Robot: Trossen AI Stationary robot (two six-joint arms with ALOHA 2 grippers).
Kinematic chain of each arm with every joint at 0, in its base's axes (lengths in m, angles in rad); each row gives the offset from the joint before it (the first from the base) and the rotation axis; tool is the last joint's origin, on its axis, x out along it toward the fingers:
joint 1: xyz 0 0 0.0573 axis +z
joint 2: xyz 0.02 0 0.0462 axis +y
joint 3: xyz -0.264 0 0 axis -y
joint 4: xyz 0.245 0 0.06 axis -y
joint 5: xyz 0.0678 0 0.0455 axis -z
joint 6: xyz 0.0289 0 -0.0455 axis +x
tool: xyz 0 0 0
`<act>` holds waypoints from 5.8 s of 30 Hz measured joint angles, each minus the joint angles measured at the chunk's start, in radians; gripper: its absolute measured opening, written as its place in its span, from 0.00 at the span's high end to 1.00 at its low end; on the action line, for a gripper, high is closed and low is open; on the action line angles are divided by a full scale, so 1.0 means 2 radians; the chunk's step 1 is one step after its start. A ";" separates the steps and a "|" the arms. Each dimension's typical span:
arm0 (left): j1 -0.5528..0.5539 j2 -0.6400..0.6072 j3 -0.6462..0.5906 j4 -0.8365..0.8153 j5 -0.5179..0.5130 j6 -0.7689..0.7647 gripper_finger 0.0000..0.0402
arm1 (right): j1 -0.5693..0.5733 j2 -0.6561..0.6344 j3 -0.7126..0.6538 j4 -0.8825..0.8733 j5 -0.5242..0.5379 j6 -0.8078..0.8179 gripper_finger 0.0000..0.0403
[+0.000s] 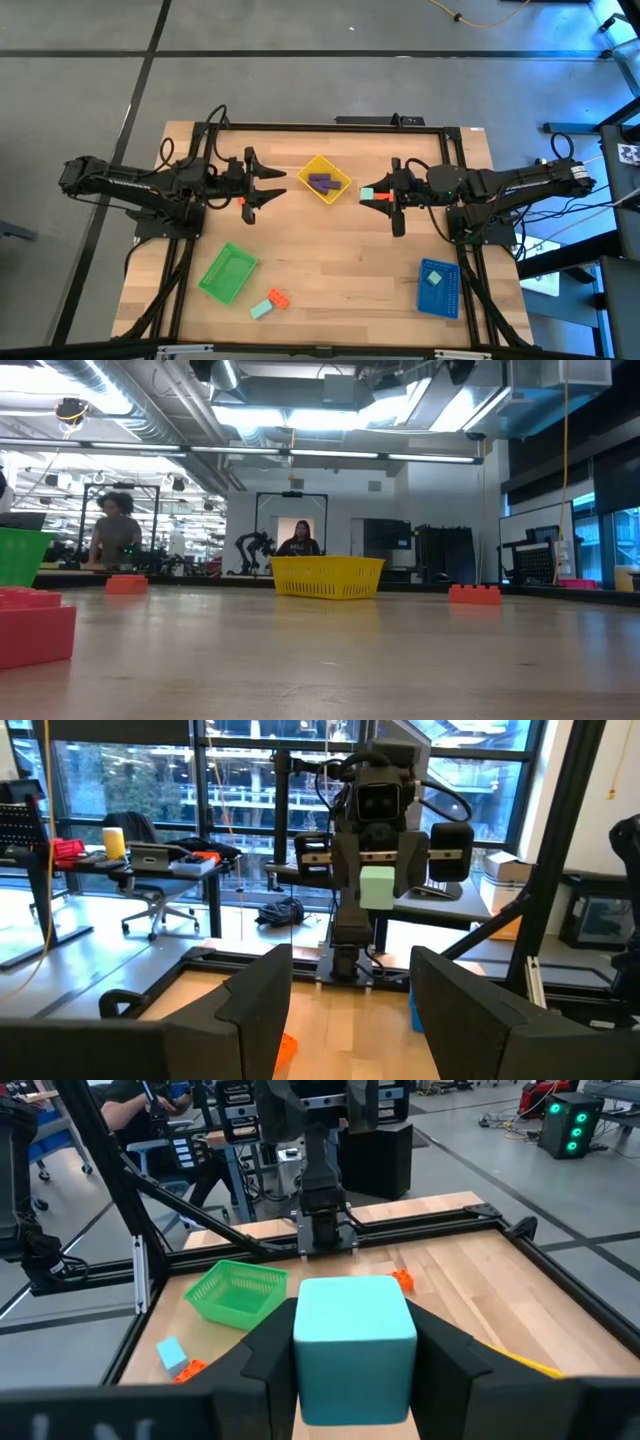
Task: Sort & place blocks by color
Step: Put the top light blue block into the blue bin, then put the light blue block into the blue bin
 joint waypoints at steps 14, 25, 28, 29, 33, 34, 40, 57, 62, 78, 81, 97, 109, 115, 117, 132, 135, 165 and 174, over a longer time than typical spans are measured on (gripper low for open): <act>0.000 0.000 0.000 -0.001 0.000 0.000 0.51 | 0.000 0.000 0.000 0.003 -0.002 0.000 0.66; 0.000 0.000 0.000 -0.001 -0.007 -0.001 0.51 | 0.000 0.000 0.000 -0.033 -0.061 0.074 0.66; 0.000 0.000 0.000 -0.001 -0.007 -0.001 0.51 | 0.018 0.000 0.000 -0.096 -0.112 0.153 0.66; 0.000 0.000 0.000 -0.001 -0.007 -0.001 0.51 | 0.032 0.001 0.000 -0.120 -0.125 0.181 0.66; 0.000 0.000 0.000 -0.001 -0.007 -0.001 0.51 | 0.119 0.005 0.000 -0.214 -0.144 0.282 0.66; 0.000 0.000 0.000 -0.001 -0.007 -0.001 0.51 | 0.146 0.006 0.000 -0.231 -0.142 0.310 0.66; 0.000 0.000 0.000 0.004 -0.017 -0.002 0.51 | 0.311 0.026 0.000 -0.318 -0.113 0.487 0.66; 0.000 0.000 0.000 0.014 -0.039 0.000 0.51 | 0.416 0.244 0.000 -0.372 -0.095 0.600 0.66; 0.000 0.000 0.000 0.014 -0.039 0.000 0.51 | 0.416 0.284 0.000 -0.373 -0.095 0.614 0.65; 0.000 0.000 0.000 0.014 -0.040 0.001 0.51 | 0.416 0.299 0.000 -0.375 -0.101 0.612 0.50; 0.000 0.000 0.000 0.014 -0.040 0.001 0.51 | 0.416 0.295 0.000 -0.376 -0.105 0.612 0.41; 0.000 0.000 0.000 0.014 -0.028 -0.023 0.51 | 0.367 0.075 0.000 -0.412 -0.021 0.569 0.31; 0.000 -0.003 0.001 0.014 0.014 -0.084 0.51 | 0.096 0.044 0.000 -0.111 0.064 0.232 0.31; 0.000 -0.003 0.001 0.014 0.014 -0.103 0.51 | -0.005 0.044 0.000 0.041 -0.022 0.124 0.31; 0.000 -0.003 0.001 0.014 0.014 -0.109 0.51 | -0.029 0.046 0.000 0.083 -0.051 0.107 0.31; 0.000 -0.003 0.001 0.018 0.013 -0.111 0.51 | -0.092 0.064 0.000 0.204 -0.144 0.076 0.31; 0.000 -0.003 0.001 0.018 0.012 -0.111 0.51 | -0.092 0.064 0.000 0.205 -0.144 0.076 0.31; 0.000 -0.003 0.000 0.017 0.012 -0.110 0.51 | -0.092 0.064 0.000 0.188 -0.144 0.048 0.31; 0.000 -0.003 0.000 0.017 0.013 -0.111 0.51 | -0.091 0.064 0.000 0.188 -0.141 0.023 0.31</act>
